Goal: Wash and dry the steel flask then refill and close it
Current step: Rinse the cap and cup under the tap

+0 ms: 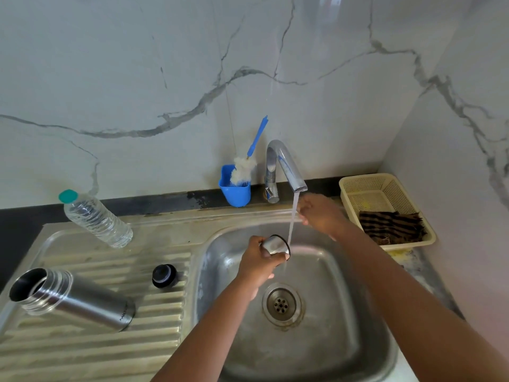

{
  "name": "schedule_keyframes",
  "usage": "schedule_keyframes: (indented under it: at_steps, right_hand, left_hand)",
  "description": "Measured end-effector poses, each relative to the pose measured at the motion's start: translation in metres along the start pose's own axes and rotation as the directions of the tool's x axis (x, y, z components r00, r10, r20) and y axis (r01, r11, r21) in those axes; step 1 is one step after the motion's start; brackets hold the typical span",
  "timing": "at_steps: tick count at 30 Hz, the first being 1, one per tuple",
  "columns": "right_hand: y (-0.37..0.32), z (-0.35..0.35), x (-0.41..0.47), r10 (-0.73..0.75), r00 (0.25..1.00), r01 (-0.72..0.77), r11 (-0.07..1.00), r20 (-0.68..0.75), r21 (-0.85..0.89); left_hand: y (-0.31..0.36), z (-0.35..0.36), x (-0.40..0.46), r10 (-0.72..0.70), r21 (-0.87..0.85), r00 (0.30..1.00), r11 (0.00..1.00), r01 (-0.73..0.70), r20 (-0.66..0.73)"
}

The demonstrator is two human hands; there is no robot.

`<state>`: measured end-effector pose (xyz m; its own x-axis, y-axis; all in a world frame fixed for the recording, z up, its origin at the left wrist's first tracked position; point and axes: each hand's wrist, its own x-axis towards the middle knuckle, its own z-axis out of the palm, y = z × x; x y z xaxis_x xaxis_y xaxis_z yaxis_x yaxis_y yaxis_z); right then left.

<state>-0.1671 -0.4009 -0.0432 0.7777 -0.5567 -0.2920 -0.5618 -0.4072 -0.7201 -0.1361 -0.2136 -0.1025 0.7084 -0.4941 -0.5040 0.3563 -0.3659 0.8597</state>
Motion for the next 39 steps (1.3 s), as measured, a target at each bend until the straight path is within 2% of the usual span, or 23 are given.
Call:
schedule_keyframes:
  at_steps: [2,5,7,11,14,15,17,18,23,25,30,32,34,37,39]
  right_hand:
    - [-0.011,0.007,0.02,-0.08,0.997,0.079,0.995,-0.002,-0.067]
    - [-0.022,0.01,0.034,-0.181,0.983,0.178,0.981,0.021,0.081]
    - [-0.028,0.014,0.039,-0.252,0.963,0.242,0.965,0.1,0.099]
    - [-0.027,0.033,0.075,-0.191,0.958,0.188,0.982,0.212,0.034]
    - [-0.029,0.031,0.074,-0.139,0.978,0.153,0.985,0.157,-0.084]
    - [-0.027,0.029,0.072,-0.07,0.986,0.085,0.992,0.151,-0.097]
    - [-0.021,0.028,0.077,-0.107,0.983,0.119,0.99,0.15,-0.077]
    - [-0.022,0.027,0.079,-0.168,0.975,0.184,0.977,0.142,-0.105]
    - [-0.02,0.024,0.073,-0.212,0.976,0.21,0.977,0.047,0.029]
    - [-0.021,0.022,0.068,-0.229,0.972,0.229,0.973,0.046,-0.005]
    - [-0.001,0.043,0.051,-0.163,0.985,0.165,0.986,0.052,-0.034]
    - [0.013,0.057,0.013,-0.227,0.974,0.226,0.973,-0.026,-0.045]
    - [0.029,0.075,-0.032,-0.206,0.978,0.206,0.978,-0.04,0.007]
    - [0.052,0.102,-0.083,-0.263,0.962,0.259,0.964,0.068,0.056]
    - [0.059,0.117,-0.102,-0.342,0.931,0.342,0.939,0.124,0.022]
  left_hand:
    - [0.003,0.001,0.0,-0.002,-0.025,1.0,1.0,0.002,0.017]
    - [0.007,0.004,-0.001,-0.006,-0.076,0.999,0.997,0.008,0.037]
    - [0.008,0.005,0.001,-0.004,-0.09,0.999,0.996,0.007,0.041]
    - [0.011,0.006,0.003,0.0,-0.094,0.999,0.996,0.004,0.044]
    - [0.014,0.006,0.005,0.013,-0.096,0.999,0.995,-0.009,0.039]
    - [0.014,0.006,0.006,0.013,-0.095,0.999,0.995,-0.009,0.039]
    - [0.015,0.005,0.007,0.014,-0.107,0.999,0.994,-0.01,0.036]
    - [0.016,0.004,0.007,0.015,-0.118,0.999,0.993,-0.01,0.037]
    - [0.009,0.001,0.004,0.031,-0.148,0.999,0.989,-0.028,0.018]
    - [0.004,-0.001,0.004,0.09,-0.087,0.996,0.992,-0.092,-0.025]
    - [-0.01,-0.016,-0.008,0.26,0.219,0.96,0.948,-0.232,-0.108]
    - [-0.02,-0.027,-0.018,0.376,0.406,0.919,0.863,-0.3,-0.12]
    - [-0.033,-0.039,-0.029,0.447,0.558,0.887,0.768,-0.314,-0.116]
    - [-0.05,-0.055,-0.046,0.467,0.693,0.88,0.663,-0.284,-0.085]
    - [-0.061,-0.064,-0.06,0.531,0.745,0.845,0.591,-0.309,-0.07]
